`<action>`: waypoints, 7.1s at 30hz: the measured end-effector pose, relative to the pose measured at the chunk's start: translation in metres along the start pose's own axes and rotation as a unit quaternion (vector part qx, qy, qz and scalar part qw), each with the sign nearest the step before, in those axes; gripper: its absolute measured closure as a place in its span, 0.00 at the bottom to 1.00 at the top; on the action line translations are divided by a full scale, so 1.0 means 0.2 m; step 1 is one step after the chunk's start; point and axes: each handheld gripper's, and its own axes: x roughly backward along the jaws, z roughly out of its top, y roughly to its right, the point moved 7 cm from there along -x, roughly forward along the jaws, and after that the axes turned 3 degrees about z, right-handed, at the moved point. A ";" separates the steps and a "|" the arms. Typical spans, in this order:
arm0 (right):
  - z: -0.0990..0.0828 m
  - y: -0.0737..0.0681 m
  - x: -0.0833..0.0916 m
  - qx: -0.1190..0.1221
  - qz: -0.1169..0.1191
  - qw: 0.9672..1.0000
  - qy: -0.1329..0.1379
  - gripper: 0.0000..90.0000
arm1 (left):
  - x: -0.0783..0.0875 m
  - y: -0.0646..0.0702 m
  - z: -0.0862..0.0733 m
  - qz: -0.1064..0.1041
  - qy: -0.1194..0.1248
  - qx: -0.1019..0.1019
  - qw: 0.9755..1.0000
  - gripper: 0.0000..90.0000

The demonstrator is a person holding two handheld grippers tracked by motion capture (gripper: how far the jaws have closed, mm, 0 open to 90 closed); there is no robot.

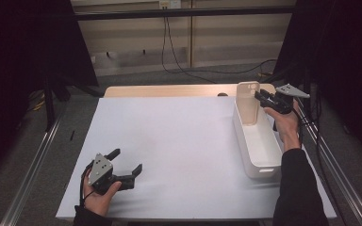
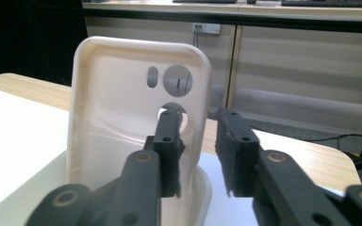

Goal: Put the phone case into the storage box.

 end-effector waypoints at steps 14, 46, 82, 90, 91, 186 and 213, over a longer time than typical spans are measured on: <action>0.00 0.03 0.02 -0.014 0.001 1.000 0.011 0.67 | -0.03 -0.02 0.00 0.005 0.000 0.007 1.000 0.05; 0.10 -0.05 0.09 -0.049 -0.046 0.998 0.015 0.01 | 0.02 -0.02 0.01 0.015 0.022 0.024 0.999 0.05; 0.13 -0.14 0.31 -0.037 -0.009 0.999 0.034 0.00 | 0.03 -0.02 0.03 0.022 0.032 0.030 0.999 0.04; 0.09 -0.15 0.36 -0.033 -0.007 0.999 0.033 0.00 | 0.03 -0.02 0.03 0.023 0.032 0.032 0.999 0.04; 0.08 -0.15 0.37 -0.031 -0.008 0.999 0.033 0.00 | 0.03 -0.02 0.03 0.023 0.031 0.031 0.999 0.04; -0.26 -0.51 1.07 -0.020 -0.011 0.998 0.051 0.00 | 0.11 -0.02 0.03 0.036 0.047 0.053 0.997 0.03; -0.43 -0.52 1.16 -0.033 -0.041 0.998 0.035 0.00 | 0.14 -0.01 0.01 0.042 0.037 0.051 0.997 0.03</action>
